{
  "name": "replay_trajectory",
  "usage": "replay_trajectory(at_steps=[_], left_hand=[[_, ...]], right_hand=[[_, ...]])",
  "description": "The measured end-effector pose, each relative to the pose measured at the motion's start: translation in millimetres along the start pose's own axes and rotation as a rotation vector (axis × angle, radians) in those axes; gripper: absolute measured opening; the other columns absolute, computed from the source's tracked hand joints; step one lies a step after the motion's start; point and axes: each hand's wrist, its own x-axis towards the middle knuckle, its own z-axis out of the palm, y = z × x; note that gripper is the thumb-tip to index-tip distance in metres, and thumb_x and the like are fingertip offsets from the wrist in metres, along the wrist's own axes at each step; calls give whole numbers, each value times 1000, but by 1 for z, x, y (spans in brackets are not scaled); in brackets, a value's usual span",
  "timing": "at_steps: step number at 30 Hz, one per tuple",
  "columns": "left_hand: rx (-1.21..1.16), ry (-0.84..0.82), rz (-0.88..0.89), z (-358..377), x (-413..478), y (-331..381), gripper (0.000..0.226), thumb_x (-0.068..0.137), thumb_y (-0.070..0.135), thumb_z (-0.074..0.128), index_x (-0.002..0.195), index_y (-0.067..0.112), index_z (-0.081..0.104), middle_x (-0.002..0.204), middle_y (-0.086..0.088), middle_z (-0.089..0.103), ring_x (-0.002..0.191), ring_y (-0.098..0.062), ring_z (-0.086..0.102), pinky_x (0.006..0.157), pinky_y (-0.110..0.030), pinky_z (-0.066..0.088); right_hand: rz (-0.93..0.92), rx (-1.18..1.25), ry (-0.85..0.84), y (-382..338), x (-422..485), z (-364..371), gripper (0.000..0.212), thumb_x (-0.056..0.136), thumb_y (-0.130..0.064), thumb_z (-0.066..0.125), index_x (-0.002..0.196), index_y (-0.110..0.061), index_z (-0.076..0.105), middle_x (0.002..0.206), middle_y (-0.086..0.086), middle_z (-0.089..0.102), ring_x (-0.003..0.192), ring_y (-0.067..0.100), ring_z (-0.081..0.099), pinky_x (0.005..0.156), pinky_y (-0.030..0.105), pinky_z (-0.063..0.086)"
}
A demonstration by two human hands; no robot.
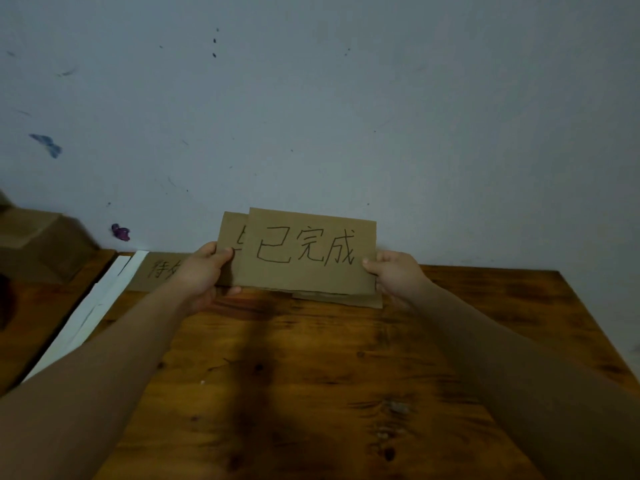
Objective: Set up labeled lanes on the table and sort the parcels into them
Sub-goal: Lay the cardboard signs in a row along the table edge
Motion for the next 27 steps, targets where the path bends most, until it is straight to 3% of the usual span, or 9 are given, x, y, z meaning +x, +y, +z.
replay_trajectory(at_steps=[3,7,11,13,15,18,21,27], left_hand=[[16,-2,-6,-3,7,1,14,101,21,41,107,19,52,109,-10,60,93,-27,61,44,-26,52],[26,12,4,-5,20,2,13,101,22,41,107,20,52,105,-7,60,89,-25,60,49,-29,53],[20,52,34,-2,32,7,15,101,21,40,112,16,50,99,-6,58,85,-24,59,49,-29,53],[0,100,48,2,37,8,17,101,20,41,114,14,49,97,-5,56,83,-23,57,51,-31,52],[-12,163,58,5,43,6,18,100,20,43,115,13,49,101,-7,55,86,-25,56,54,-33,52],[-13,230,55,14,49,0,16,100,21,44,113,12,48,109,-12,49,84,-26,53,49,-31,53],[-22,275,41,32,52,-7,17,100,23,45,113,13,46,116,-16,45,93,-32,50,44,-27,52],[-37,301,9,75,51,-25,19,100,23,44,117,16,47,121,-15,46,101,-32,50,61,-34,48]], right_hand=[[3,-66,29,0,6,1,14,94,-15,58,81,-10,61,100,10,69,94,25,67,84,42,56],[-50,-190,111,0,9,1,24,99,-19,50,76,-17,56,79,1,59,73,14,58,60,25,47],[-72,-303,191,4,18,-13,23,99,-28,50,79,-19,57,86,2,60,82,19,58,77,35,53],[-68,-325,239,7,24,-28,22,98,-30,50,84,-16,60,87,3,59,79,16,56,75,34,51],[-53,-345,290,9,29,-49,26,98,-32,50,100,-10,63,87,2,57,77,15,54,72,32,49],[1,-330,331,19,41,-87,35,99,-32,49,121,-6,60,97,3,55,87,19,53,77,35,46],[31,-362,365,35,52,-126,36,100,-28,48,123,-3,60,96,7,56,83,21,52,74,36,43],[130,-348,437,74,71,-183,32,101,-22,47,121,-1,60,118,16,58,92,25,51,86,43,49]])
